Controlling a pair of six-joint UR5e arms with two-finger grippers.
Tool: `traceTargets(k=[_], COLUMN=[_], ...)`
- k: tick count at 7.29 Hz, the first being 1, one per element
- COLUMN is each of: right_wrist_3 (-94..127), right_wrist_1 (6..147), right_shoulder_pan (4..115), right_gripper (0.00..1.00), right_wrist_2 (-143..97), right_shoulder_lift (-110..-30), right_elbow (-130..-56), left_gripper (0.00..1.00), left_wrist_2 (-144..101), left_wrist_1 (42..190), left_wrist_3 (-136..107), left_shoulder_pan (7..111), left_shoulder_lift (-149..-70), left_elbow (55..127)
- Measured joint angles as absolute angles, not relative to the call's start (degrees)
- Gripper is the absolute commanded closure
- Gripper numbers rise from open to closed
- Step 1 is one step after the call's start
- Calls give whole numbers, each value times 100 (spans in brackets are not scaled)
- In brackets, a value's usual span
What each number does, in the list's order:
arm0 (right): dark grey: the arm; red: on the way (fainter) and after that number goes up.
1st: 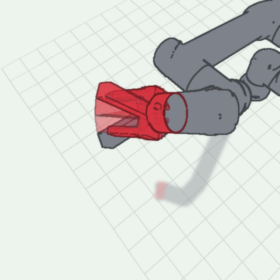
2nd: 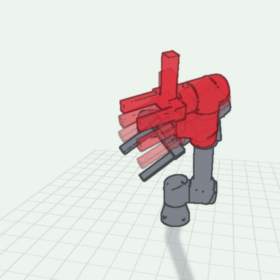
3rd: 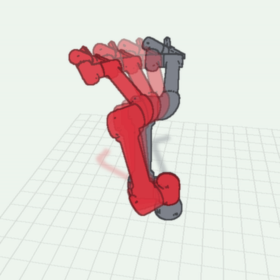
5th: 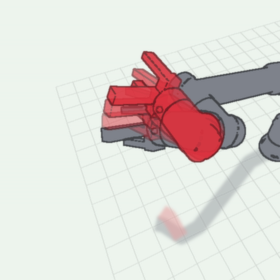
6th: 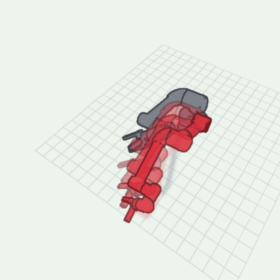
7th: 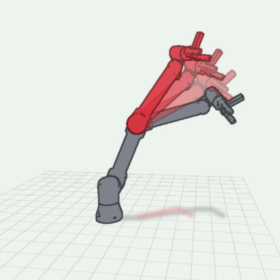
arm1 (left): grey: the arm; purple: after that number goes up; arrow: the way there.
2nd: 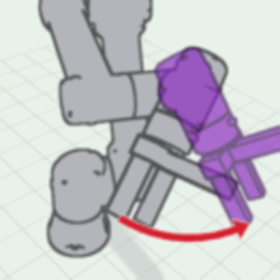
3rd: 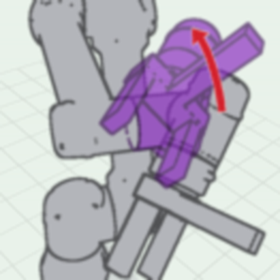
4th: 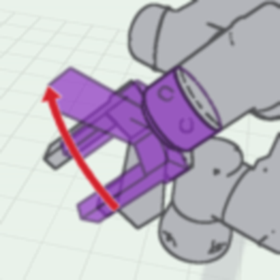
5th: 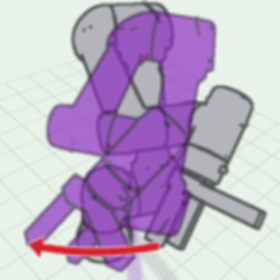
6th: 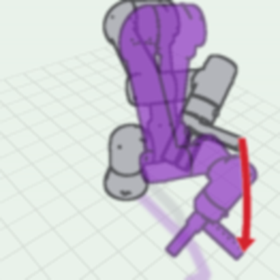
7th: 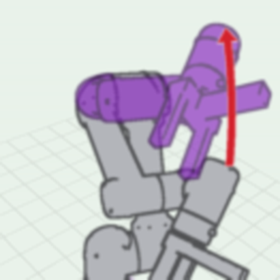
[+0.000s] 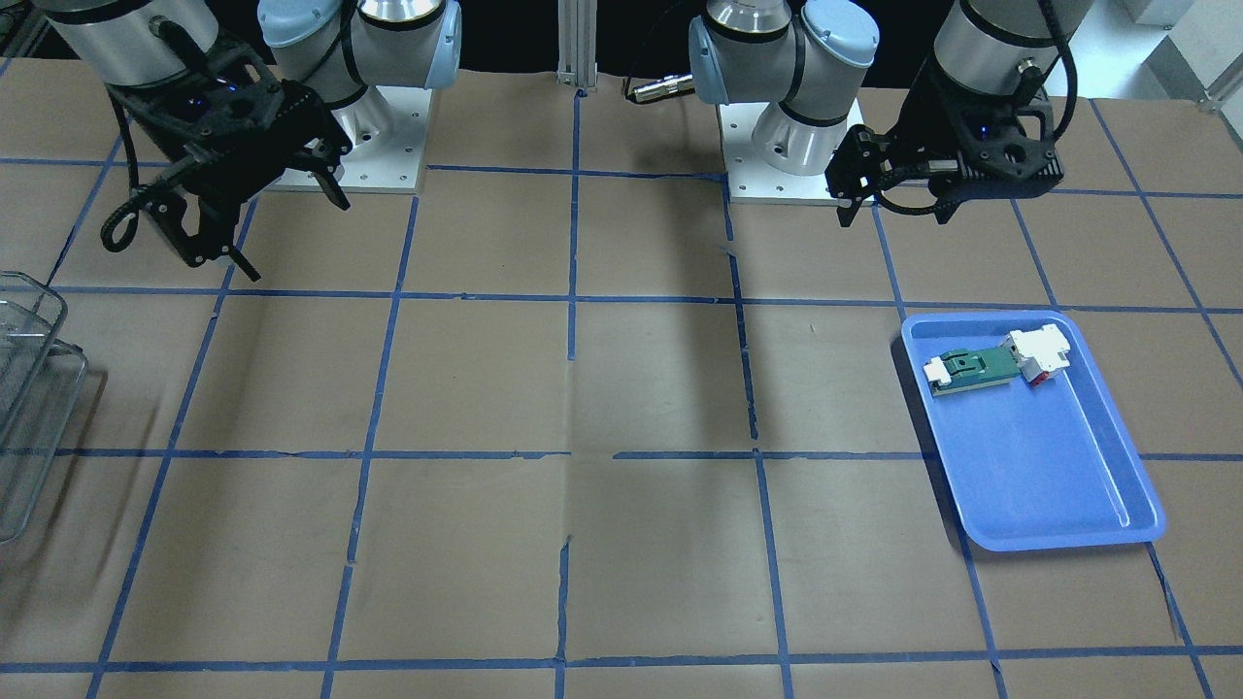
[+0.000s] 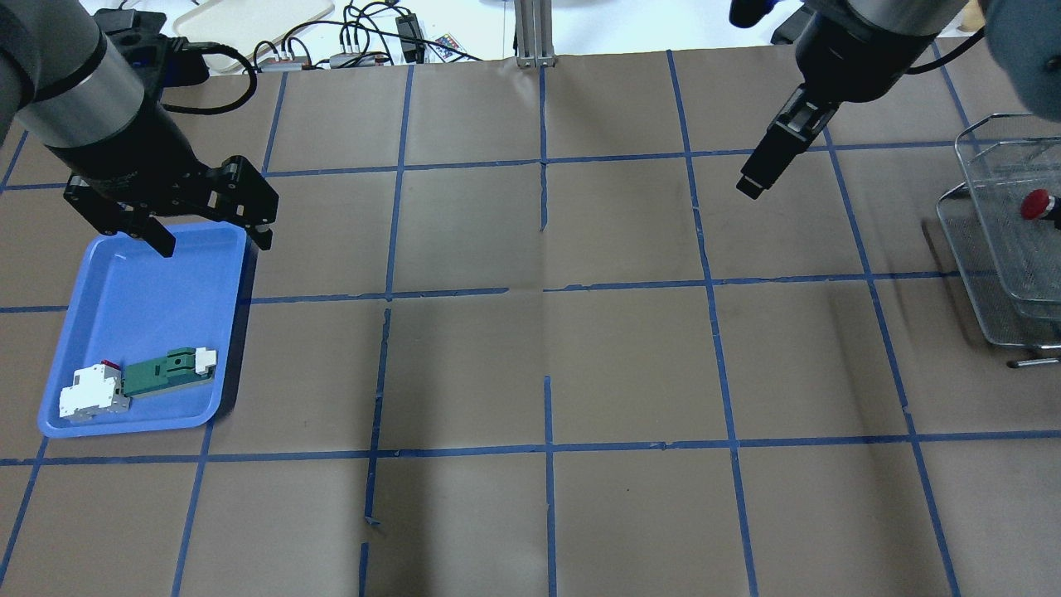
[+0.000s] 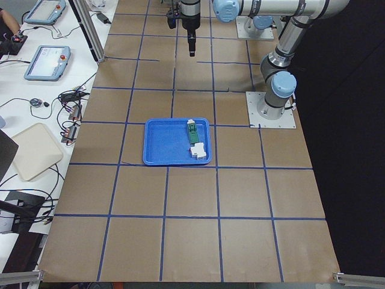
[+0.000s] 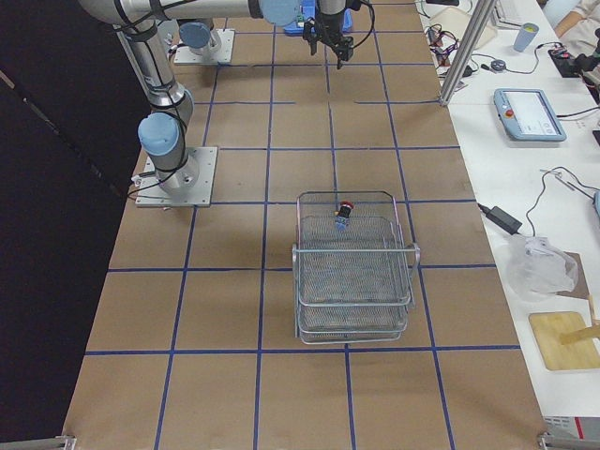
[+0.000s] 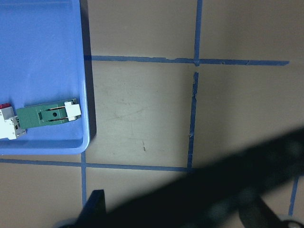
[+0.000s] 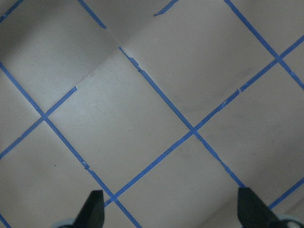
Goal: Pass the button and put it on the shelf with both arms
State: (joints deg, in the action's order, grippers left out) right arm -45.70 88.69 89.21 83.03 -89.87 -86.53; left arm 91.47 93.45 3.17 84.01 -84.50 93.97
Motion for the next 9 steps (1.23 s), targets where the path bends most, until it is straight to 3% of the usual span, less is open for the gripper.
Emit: traceTargets(k=[5, 9], right_wrist_3=[-1167, -735], right_wrist_1=[8808, 8769], right_shoulder_pan=[8930, 8911], right_gripper=[0, 0], right_wrist_2=[8901, 8964], right_shoulder_lift=[-8658, -8670], right_elbow=[-8278, -8389], left_gripper=[0, 0], left_wrist_2=[8861, 8853], left_wrist_1=[9171, 9161], left_wrist_3=[332, 323], left_shoulder_pan=[8395, 8402], left_shoulder_lift=[-8494, -8485], left_elbow=[9469, 9551])
